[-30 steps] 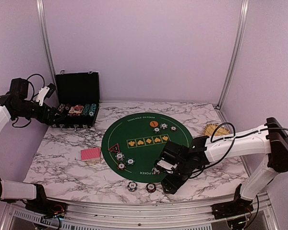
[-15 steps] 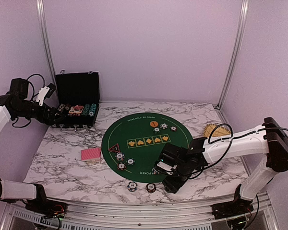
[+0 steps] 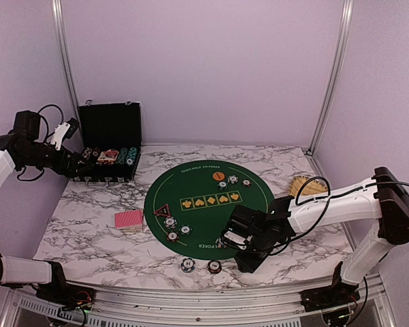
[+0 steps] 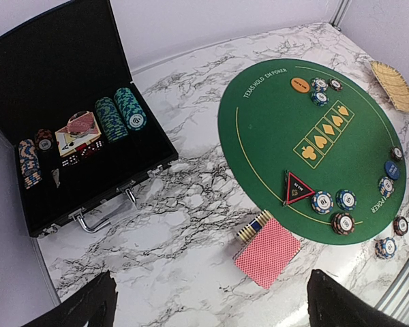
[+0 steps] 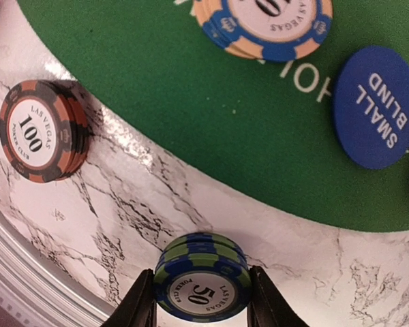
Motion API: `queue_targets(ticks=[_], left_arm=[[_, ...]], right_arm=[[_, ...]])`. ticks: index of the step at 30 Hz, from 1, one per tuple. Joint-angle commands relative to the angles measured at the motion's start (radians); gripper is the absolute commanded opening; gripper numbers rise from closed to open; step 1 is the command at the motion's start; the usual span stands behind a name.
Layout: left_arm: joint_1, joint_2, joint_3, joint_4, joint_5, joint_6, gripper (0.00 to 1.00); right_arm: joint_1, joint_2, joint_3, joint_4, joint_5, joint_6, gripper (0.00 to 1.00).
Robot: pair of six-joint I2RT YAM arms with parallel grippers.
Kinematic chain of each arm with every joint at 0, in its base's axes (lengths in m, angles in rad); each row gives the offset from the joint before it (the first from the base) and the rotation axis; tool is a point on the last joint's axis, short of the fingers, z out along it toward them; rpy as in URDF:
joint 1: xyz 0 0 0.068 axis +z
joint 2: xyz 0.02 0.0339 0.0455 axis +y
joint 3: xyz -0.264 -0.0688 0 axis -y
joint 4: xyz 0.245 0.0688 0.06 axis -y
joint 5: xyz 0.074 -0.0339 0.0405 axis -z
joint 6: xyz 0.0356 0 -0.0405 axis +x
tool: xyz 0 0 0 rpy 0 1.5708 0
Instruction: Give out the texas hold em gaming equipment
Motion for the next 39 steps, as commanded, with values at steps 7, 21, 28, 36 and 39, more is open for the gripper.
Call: queue_targets(ticks=[7,21,28,36,39], left_arm=[[0.002,0.000,0.027,-0.031,0.004,0.001,0.99],[0.002,-0.002,0.023,-0.031,0.004,0.004,0.99],[0.002,-0.005,0.026,-0.032,0.007,0.003,0.99],[0.002,-0.011,0.030,-0.036,-0.007,0.006,0.99],[0.002,-0.010,0.030,-0.037,-0.008,0.008,0.99]], right_arm=[[0.008,-0.028,0.064,-0.055,0.045,-0.003,0.29],[-0.030,-0.035,0.185,-0.146,0.087,-0.028,0.28],[-0.190,-0.006,0.283,-0.102,0.081,-0.058,0.26],[-0.256,0.136,0.323,-0.031,0.096,-0.107,0.26],[-0.267,0.163,0.319,-0.005,0.099,-0.115,0.26]])
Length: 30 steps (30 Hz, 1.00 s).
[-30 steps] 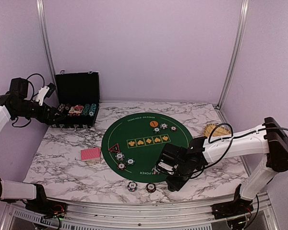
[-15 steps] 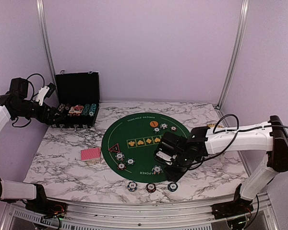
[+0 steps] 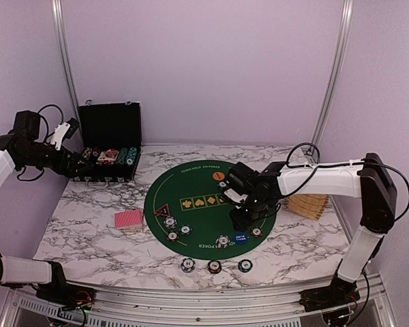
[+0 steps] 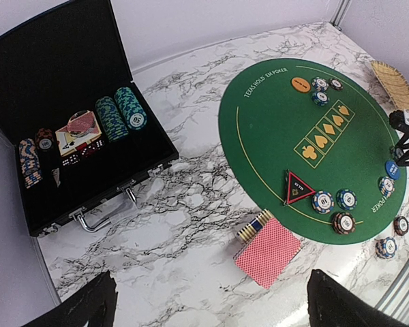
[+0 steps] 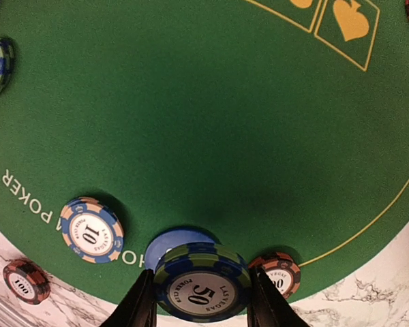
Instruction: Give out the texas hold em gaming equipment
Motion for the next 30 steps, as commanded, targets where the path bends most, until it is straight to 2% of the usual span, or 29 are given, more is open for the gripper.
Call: queue_targets(ticks=[1,8,16,30], left_arm=[[0.002,-0.010,0.029,-0.036,-0.005,0.008,0.99],[0.001,0.001,0.037,-0.036,0.005,0.001,0.99],[0.002,-0.002,0.033,-0.037,0.002,0.004,0.99],[0.002,-0.005,0.026,-0.037,0.007,0.009,0.99]], right_arm=[[-0.019,0.030,0.013,0.062,0.015,-0.029,0.26],[-0.098,0.039,0.001,0.103,0.042,-0.030,0.24],[-0.194,-0.021,-0.112,0.118,0.085,-0.002,0.24],[-0.262,-0.059,-0.196,0.148,0.107,0.044,0.24]])
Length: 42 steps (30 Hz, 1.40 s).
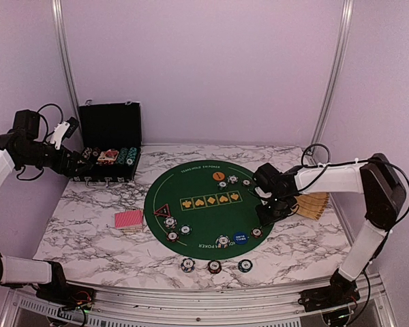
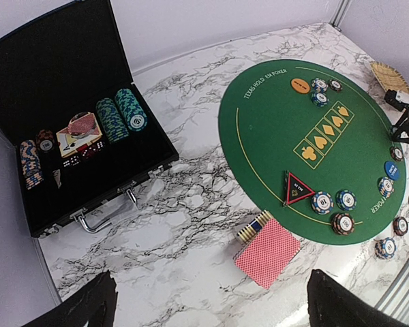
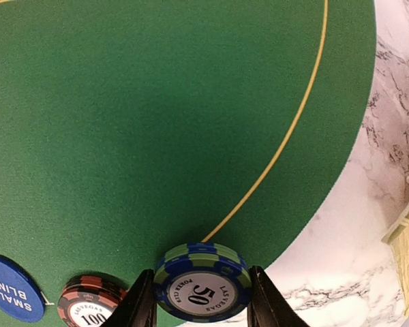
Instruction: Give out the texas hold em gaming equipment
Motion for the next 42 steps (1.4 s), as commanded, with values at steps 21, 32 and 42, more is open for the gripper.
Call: queue_targets(ticks=[21,32,42], left_arm=[[-0.053,0.027,-0.052,-0.075,-0.041,0.096,0.99],[-0.310,0.182,-0.147,-0.067,-0.204,0.207,0.99],[-0.405,0.259,-0.200,-0.048,-0.210,0.361,0.99]], right_arm=[[-0.017,-0.050,0.090,-0.015,0.018,0.036,0.65],[0.077,-0.100,0.202,0.013,-0.048,0.085,0.91],[0.177,-0.053,0.293,0.155,-0.273,0.141,0.99]])
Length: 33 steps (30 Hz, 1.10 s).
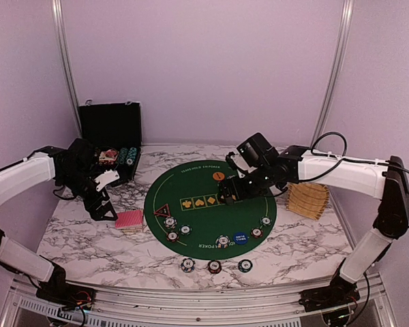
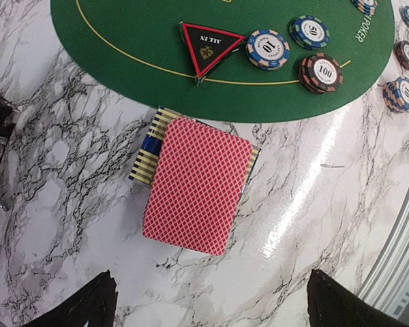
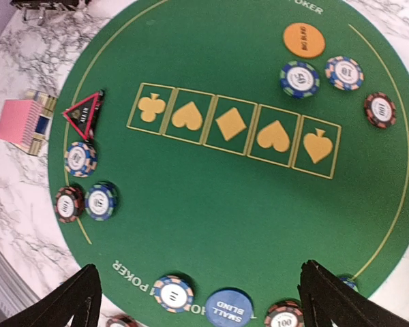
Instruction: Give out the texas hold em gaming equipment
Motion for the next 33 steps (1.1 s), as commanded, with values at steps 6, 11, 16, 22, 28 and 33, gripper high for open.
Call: queue_targets(ticks=[6,11,16,22,28,33], left_arm=[[-0.042,0.081,-0.042,-0.006,-0.013,0.163,0.99],[-0.050,0.082,-0.081,0.022,-0.039,0.253,0.99],[-0.051,0.107,-0.090,0.050,-0.075,0.281,0.99],[-0.053,0.143,-0.076,0.069,-0.093,0.287,0.99],[-0.054,0.164,-0.071,0.093,-0.090,0.287,0.99],[-0.055,0.173,-0.067,0.112,-0.107,0.287,0.99]], right_arm=[[0.036,0.051,0.068,0.137,-0.145,0.070,0.99],[0.048,0.057,0.078,0.168,-0.157,0.089,0.99],[0.058,0.067,0.090,0.175,-0.162,0.095,0.99],[0.071,0.074,0.096,0.169,-0.151,0.097,0.99],[0.073,0.073,0.093,0.164,-0.148,0.098,0.99],[0.074,0.069,0.086,0.162,-0.147,0.099,0.99]])
